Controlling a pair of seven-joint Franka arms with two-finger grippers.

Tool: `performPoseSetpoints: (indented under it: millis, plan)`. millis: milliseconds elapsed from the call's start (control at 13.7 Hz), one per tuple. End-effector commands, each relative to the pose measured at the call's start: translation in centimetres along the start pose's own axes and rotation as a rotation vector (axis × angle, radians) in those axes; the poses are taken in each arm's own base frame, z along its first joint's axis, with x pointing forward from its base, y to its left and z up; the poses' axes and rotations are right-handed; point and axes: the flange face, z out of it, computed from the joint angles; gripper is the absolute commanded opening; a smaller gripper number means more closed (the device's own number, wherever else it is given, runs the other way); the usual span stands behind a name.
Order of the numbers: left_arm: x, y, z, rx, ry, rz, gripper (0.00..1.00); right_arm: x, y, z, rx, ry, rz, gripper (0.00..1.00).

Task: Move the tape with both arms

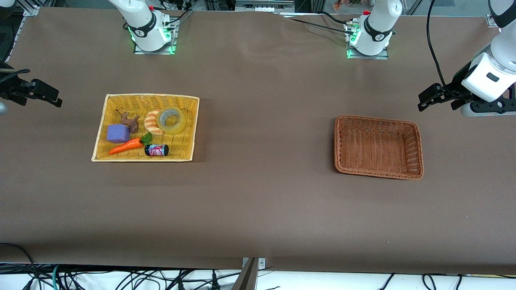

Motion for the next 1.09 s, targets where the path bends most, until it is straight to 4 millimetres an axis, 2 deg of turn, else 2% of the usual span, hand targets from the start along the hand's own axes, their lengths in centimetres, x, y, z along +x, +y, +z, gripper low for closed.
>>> performPoseSetpoints:
  millis: [0, 438, 583, 656, 729, 948, 1021]
  plan:
    - [0.4, -0.1, -0.6, -0.012, -0.006, 0.018, 1.0, 0.0, 0.4, -0.4, -0.009, 0.002, -0.02, 1.0]
    - [0.4, -0.1, -0.6, -0.012, -0.006, 0.018, 1.0, 0.4, 0.5, 0.9, -0.014, -0.026, -0.018, 1.0]
    - [0.4, -0.1, -0.6, -0.012, -0.006, 0.018, 1.0, 1.1, 0.5, 2.3, -0.009, -0.041, -0.014, 1.0]
    - [0.4, -0.1, -0.6, -0.012, -0.006, 0.018, 1.0, 2.0, 0.7, 3.9, 0.0, -0.068, -0.004, 1.0]
    - [0.4, -0.1, -0.6, -0.012, -0.006, 0.018, 1.0, 2.1, 0.8, 4.2, 0.003, -0.07, -0.002, 1.0]
    - [0.4, -0.1, -0.6, -0.012, -0.006, 0.018, 1.0, 2.7, -0.8, 6.3, 0.002, -0.104, 0.006, 1.0]
    - [0.4, -0.1, -0.6, -0.012, -0.006, 0.018, 1.0, 3.2, -2.4, 8.0, -0.002, -0.119, 0.02, 1.0]
